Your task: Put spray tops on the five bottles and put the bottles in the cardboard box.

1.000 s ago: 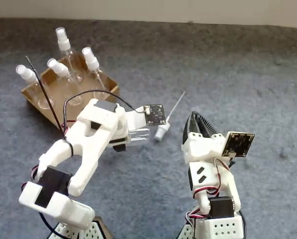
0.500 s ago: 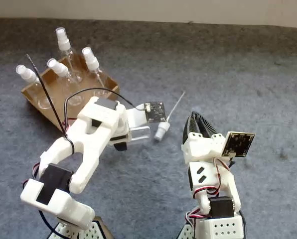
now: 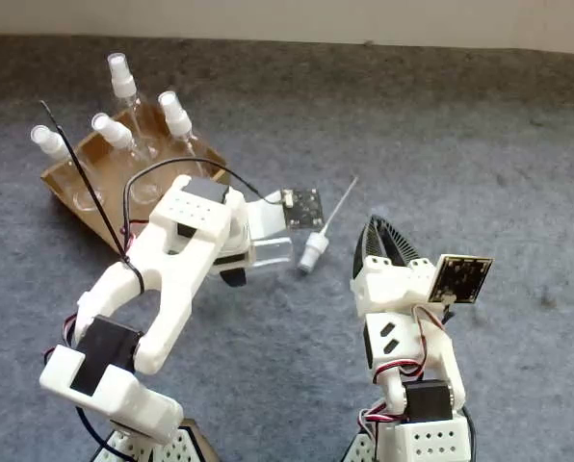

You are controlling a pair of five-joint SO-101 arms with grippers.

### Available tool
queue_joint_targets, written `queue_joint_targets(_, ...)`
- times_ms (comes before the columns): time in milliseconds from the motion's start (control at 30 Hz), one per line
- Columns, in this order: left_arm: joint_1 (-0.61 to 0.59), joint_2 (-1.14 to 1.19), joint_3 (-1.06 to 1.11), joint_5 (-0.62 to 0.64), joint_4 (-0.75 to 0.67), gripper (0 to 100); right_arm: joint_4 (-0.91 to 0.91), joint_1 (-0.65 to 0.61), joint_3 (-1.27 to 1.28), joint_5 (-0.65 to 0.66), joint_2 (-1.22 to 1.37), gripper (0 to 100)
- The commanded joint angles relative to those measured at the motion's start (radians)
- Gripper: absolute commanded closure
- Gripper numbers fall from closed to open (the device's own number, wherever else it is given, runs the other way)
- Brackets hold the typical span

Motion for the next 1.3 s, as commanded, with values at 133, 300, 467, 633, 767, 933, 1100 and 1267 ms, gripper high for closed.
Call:
queue_joint_targets(133,-0.016,-0.015,-0.064,-0.14,0.092,82,-0.025,-0.01,0.177,0.011,-0.005,98.3)
queue_joint_targets(300,-0.016,-0.012,-0.062,-0.141,0.091,68,-0.025,-0.01,0.177,0.095,-0.005,98.3)
queue_joint_targets(467,-0.016,-0.016,-0.068,-0.14,0.083,55,-0.025,-0.01,0.177,0.098,-0.005,98.3)
queue_joint_targets(633,-0.016,-0.018,-0.131,-0.068,0.124,51,-0.025,-0.01,0.177,0.098,-0.005,98.3)
queue_joint_targets(767,-0.015,-0.018,-0.282,0.249,0.213,51,-0.025,-0.01,0.177,0.1,-0.005,98.3)
queue_joint_targets(933,-0.008,-0.016,-0.432,0.687,0.348,51,-0.025,-0.01,0.177,0.1,-0.005,98.3)
queue_joint_targets(1100,0.013,-0.015,-0.452,0.945,0.48,51,-0.025,-0.01,0.177,0.1,-0.004,98.3)
queue_joint_targets(1267,0.045,-0.013,-0.453,1.218,0.559,51,-0.025,-0.01,0.177,0.1,-0.004,98.3)
